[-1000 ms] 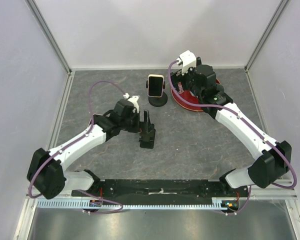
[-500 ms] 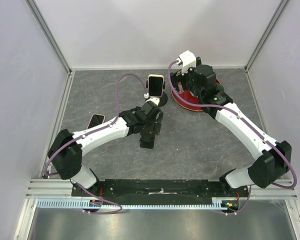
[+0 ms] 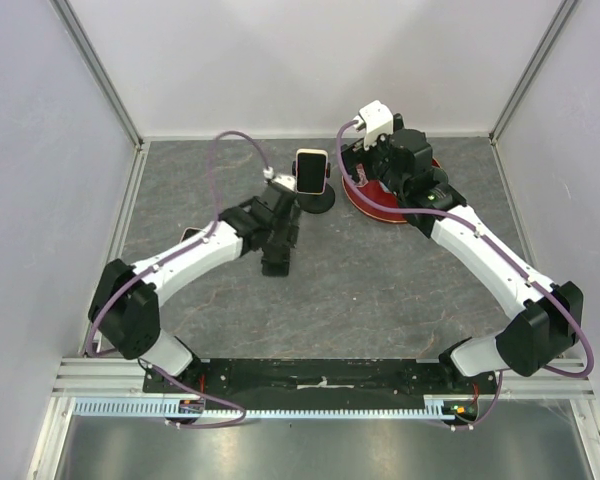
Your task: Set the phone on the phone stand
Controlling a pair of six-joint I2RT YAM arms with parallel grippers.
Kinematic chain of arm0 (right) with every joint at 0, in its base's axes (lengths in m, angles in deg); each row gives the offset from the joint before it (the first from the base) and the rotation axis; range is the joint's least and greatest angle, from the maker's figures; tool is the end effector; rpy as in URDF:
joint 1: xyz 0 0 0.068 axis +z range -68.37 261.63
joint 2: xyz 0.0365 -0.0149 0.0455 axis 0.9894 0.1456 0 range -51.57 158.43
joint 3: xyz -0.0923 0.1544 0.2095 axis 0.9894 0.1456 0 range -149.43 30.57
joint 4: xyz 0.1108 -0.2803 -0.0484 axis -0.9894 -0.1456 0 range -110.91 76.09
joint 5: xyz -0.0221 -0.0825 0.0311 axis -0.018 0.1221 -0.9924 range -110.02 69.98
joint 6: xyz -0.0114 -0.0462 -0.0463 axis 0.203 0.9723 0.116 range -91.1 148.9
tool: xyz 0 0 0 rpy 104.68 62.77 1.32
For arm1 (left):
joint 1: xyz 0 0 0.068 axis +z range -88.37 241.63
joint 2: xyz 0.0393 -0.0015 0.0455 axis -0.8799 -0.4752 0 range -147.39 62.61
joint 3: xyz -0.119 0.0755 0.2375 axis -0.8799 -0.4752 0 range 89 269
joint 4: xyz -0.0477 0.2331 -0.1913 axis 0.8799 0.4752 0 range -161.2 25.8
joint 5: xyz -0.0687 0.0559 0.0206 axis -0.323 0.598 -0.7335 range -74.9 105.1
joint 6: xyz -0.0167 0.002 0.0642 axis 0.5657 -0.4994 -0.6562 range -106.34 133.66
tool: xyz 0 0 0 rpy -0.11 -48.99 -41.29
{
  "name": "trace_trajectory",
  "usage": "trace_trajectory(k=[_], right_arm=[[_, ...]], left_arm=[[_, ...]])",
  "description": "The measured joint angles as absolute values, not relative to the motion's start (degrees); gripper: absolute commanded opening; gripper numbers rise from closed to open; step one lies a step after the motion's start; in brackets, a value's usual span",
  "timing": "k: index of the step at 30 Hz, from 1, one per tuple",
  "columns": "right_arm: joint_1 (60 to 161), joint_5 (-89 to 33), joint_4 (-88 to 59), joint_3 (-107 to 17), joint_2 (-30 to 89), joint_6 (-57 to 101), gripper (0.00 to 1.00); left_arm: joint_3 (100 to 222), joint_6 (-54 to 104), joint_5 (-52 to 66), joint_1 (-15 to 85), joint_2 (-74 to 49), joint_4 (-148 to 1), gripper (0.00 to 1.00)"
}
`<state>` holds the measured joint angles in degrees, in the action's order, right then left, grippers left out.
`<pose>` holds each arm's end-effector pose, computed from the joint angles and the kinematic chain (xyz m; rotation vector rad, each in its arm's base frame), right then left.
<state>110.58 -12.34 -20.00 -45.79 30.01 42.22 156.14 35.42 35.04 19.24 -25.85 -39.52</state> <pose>0.3535 0.1876 0.3866 -0.5456 1.6807 0.0794 0.2930 -0.2433 0.2322 0.2930 2.4034 -0.0693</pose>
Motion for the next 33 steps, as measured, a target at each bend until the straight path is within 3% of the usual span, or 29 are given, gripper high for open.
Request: trace_trajectory(k=[5,11,25,33], right_arm=[[108.3,-12.4,-20.0,-45.8,30.0,40.4,0.98],[103.7,-12.4,-20.0,-45.7,30.0,38.4,0.98],[102.9,-13.7,-19.4,-44.5,30.0,37.7,0.98],[102.6,-14.2,-19.0,-44.2,30.0,37.6,0.98]], left_arm=[[159.8,31.2,28.3,31.7,-25.2,-42.2,0.02],[173.7,26.6,21.3,41.4,-33.3,-44.5,0.02],[197.8,23.3,13.0,44.7,-55.8,-39.7,0.02],[200.9,22.9,13.3,44.7,-59.8,-35.2,0.02]])
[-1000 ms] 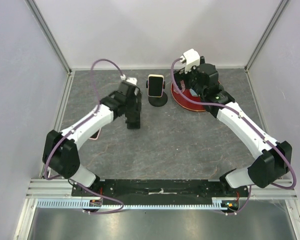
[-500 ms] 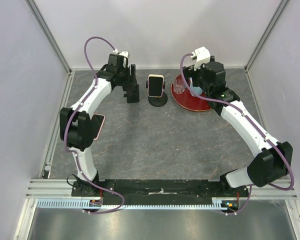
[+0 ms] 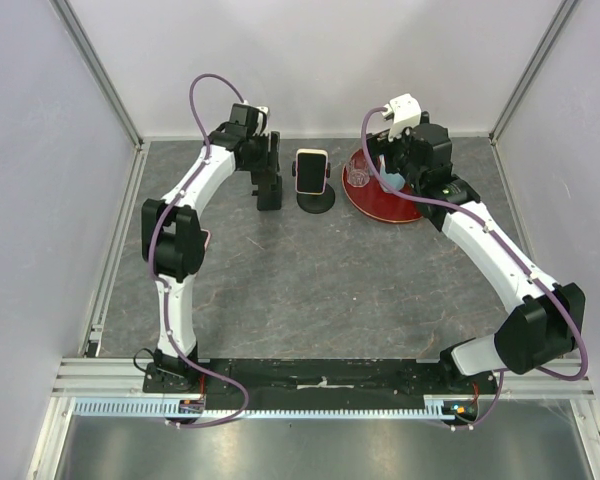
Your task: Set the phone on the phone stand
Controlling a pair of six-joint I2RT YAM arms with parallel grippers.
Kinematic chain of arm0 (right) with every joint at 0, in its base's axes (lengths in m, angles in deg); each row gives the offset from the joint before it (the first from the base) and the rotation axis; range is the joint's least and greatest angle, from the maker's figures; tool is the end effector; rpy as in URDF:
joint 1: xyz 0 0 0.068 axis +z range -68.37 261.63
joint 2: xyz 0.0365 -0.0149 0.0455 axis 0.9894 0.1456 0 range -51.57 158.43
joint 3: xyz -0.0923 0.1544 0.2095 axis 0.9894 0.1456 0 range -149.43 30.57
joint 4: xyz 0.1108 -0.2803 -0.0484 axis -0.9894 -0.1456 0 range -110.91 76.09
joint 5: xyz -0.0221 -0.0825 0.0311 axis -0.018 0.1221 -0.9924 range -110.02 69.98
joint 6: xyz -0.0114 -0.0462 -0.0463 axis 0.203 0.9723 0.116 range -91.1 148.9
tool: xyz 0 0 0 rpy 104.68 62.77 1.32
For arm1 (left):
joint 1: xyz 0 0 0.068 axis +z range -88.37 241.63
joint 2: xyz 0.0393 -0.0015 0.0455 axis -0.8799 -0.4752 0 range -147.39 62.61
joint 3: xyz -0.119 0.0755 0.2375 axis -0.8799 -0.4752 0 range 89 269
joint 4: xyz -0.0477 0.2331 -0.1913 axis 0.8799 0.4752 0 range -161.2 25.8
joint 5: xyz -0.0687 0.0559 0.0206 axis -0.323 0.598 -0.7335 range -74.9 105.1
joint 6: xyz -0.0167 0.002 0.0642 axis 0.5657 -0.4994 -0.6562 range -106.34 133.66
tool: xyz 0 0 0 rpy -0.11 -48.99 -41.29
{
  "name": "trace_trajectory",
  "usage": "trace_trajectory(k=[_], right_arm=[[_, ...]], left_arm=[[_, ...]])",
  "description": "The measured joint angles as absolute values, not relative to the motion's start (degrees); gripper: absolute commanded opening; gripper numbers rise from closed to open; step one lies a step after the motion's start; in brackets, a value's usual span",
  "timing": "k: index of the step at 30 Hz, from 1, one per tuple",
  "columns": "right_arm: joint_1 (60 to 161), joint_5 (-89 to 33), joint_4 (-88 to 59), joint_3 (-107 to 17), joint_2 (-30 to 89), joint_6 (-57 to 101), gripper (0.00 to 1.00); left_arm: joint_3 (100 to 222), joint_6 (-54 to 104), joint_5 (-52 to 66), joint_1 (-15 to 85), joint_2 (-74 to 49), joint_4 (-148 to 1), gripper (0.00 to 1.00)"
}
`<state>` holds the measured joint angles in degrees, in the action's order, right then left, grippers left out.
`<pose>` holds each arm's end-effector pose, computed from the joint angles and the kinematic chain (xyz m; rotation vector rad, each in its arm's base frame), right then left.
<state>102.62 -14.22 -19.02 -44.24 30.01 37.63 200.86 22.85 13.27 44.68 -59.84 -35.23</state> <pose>0.3761 0.1387 0.3773 -0.3849 1.7354 0.0645 0.5237 -0.1614 0.2527 0.1775 2.3915 -0.2532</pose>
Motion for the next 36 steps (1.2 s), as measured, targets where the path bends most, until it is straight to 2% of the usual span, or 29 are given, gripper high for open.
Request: trace_trajectory(k=[1,2,3,4,7,10,12,20,29,36], right_arm=[[102.6,-14.3,-19.0,-44.2,30.0,37.6,0.98],[102.6,-14.4,-19.0,-44.2,30.0,37.6,0.98],[102.6,-14.5,-18.9,-44.2,30.0,37.6,0.98],[102.6,-14.6,-18.8,-44.2,30.0,37.6,0.98],[102.6,-15.0,-18.6,-44.2,30.0,37.6,0.98],[102.6,-15.3,-18.6,-44.2,30.0,37.6,0.98],[102.6,-15.5,-18.6,-44.2,30.0,37.6,0.98],[102.5,-15.7,-18.6,-44.1,30.0,37.5,0.98],[102.3,-16.2,-18.6,-43.4,29.6,37.7,0.98],[102.1,-18.1,-18.6,-42.9,29.0,37.8,0.98]], left_arm=[[200.9,22.9,13.3,44.7,-59.9,-34.8,0.03],[200.9,22.9,13.5,44.6,-60.0,-34.5,0.09],[200.9,22.9,13.6,44.6,-60.0,-34.4,0.19],[200.9,22.9,13.7,44.5,-60.0,-34.2,0.44],[200.6,23.2,14.0,44.2,-60.1,-33.9,0.81],[199.9,23.7,13.9,44.1,-60.1,-33.9,0.96],[198.9,24.2,13.9,43.9,-59.9,-34.0,1.0],[190.6,24.3,16.1,44.0,-51.9,-34.1,1.0],[161.6,21.7,25.7,45.4,-21.3,-36.4,1.0],[150.7,21.7,26.2,45.9,-22.9,-35.1,1.0]])
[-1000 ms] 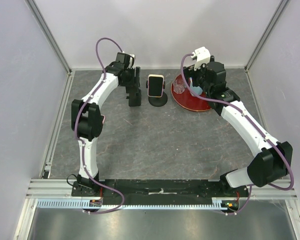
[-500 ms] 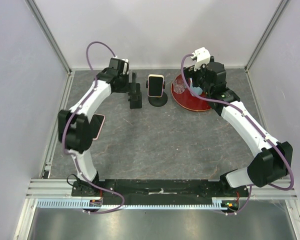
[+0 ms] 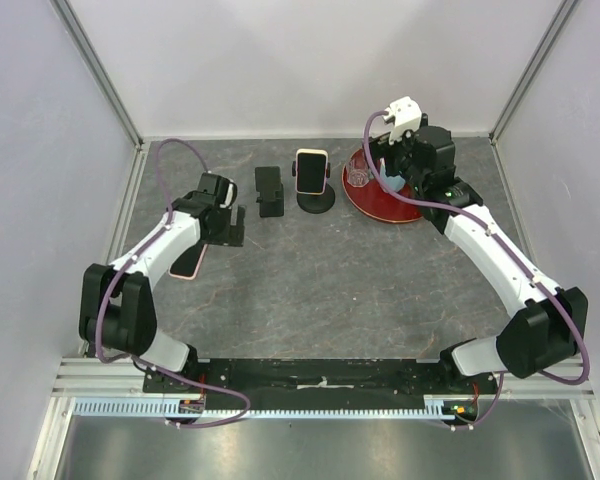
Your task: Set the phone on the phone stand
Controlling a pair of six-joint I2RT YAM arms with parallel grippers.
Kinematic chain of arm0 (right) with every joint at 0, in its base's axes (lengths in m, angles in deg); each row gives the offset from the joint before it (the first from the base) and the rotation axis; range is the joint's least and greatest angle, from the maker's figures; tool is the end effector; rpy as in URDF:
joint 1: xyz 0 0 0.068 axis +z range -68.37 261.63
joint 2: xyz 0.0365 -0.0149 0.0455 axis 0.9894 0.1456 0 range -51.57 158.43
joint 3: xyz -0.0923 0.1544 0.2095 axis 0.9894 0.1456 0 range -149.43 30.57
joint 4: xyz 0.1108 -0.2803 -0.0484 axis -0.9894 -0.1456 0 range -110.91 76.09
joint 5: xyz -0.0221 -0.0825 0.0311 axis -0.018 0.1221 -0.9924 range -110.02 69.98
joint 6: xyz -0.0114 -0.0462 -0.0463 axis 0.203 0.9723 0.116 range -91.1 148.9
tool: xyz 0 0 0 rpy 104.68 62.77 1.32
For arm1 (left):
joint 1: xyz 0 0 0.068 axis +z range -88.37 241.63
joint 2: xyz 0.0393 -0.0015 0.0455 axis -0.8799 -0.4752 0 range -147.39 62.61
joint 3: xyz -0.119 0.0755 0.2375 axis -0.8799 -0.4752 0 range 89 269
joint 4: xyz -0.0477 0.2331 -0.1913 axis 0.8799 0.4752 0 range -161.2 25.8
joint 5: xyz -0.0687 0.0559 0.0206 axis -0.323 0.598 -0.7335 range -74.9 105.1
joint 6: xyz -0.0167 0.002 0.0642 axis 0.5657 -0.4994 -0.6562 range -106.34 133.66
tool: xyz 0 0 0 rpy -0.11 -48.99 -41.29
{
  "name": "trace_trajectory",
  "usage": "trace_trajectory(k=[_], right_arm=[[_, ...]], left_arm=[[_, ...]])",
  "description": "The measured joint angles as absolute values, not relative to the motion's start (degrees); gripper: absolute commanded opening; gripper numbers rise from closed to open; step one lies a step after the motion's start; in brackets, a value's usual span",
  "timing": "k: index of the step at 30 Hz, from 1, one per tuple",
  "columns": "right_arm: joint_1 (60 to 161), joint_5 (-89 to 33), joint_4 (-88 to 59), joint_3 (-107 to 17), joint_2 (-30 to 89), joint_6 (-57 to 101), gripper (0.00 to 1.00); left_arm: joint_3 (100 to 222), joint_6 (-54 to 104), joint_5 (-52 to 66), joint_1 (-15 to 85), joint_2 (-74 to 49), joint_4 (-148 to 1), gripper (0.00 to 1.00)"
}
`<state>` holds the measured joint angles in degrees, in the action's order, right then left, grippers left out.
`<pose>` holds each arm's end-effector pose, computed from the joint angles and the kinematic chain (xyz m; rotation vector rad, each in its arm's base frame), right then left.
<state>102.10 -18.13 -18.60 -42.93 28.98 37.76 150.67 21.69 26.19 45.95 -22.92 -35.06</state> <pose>0.3721 0.1371 0.3753 -0.4268 1.7251 0.1171 0.3423 -0.0857 0.2084 0.1056 2.5880 0.1036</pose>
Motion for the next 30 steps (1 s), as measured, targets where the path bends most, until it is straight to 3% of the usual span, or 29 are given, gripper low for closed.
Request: trace_trajectory(k=[16,22,30], right_arm=[[101.2,-19.3,-18.2,-41.3,27.6,38.4,0.98],[101.1,-20.5,-18.2,-41.3,27.6,38.4,0.98],[101.1,-20.7,-18.2,-41.3,27.6,38.4,0.98]], left_arm=[[149.1,31.2,14.6,74.6,-24.0,-41.6,1.0],[149.7,35.7,8.2,80.5,-29.8,-44.2,0.99],[147.7,37.8,4.0,81.4,-34.2,-47.7,0.98]])
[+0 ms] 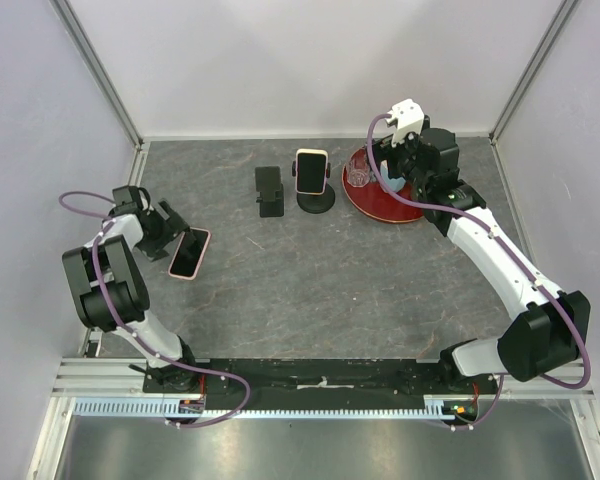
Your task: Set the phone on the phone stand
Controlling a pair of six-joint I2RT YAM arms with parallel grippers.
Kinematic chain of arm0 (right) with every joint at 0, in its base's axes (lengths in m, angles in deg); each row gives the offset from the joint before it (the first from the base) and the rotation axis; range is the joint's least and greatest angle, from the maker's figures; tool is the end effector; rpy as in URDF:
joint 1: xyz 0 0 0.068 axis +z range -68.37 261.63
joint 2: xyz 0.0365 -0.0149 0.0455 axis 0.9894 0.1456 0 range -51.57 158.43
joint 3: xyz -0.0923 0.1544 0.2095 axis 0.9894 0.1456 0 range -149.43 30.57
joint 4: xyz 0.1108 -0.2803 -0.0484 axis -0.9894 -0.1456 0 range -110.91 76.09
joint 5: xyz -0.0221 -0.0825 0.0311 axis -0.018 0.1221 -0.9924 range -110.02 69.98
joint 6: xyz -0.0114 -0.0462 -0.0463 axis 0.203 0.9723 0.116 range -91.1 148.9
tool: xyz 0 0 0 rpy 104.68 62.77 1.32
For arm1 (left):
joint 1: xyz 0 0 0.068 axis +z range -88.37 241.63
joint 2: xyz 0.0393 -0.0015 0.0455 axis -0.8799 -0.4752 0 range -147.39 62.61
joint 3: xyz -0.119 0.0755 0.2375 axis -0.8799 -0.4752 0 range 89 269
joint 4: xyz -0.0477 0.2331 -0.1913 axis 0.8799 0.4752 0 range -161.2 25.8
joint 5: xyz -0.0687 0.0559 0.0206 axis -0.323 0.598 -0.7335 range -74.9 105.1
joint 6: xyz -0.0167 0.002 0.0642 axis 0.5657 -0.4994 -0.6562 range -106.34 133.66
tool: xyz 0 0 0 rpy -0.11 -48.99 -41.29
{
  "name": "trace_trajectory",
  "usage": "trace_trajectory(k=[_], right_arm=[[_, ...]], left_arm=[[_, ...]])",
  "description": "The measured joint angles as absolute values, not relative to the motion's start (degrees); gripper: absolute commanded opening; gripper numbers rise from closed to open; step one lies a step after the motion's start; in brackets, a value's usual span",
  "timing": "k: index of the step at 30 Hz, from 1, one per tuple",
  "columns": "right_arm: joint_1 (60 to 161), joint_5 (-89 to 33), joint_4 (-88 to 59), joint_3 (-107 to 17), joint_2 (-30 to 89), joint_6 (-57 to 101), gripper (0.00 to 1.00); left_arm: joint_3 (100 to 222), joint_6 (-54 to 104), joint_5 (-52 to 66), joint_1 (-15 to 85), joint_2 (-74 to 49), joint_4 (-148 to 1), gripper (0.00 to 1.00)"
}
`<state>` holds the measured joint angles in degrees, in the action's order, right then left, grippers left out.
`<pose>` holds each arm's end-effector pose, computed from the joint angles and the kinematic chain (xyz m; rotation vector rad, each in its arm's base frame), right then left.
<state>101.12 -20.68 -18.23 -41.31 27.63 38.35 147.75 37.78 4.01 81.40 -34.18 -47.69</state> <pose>0.3679 0.1309 0.3730 -0.4518 1.7175 0.1369 0.3591 0.1182 0.1364 -0.9261 2.4725 -0.2814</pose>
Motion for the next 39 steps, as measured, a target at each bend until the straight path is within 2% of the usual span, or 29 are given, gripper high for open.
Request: trace_trajectory(k=[11,19,24,31,39], right_arm=[[101.0,-21.7,-18.2,-41.3,27.6,38.1,0.98],[101.0,-21.8,-18.2,-41.3,27.7,38.1,0.98],[101.0,-22.2,-18.2,-41.3,27.7,38.1,0.98],[101.0,-22.5,-18.3,-41.3,27.8,38.1,0.98],[101.0,-22.7,-18.2,-41.3,27.8,38.1,0.98]], left_arm=[[144.4,40.5,2.0,79.5,-33.5,-50.9,0.98],[143.9,40.4,8.1,70.3,-32.2,-47.3,0.99],[147.5,37.8,16.9,64.4,-33.6,-41.6,0.99],[150.2,35.8,22.6,62.3,-35.9,-39.0,0.98],[153.5,32.8,23.4,60.9,-40.2,-38.1,0.93]])
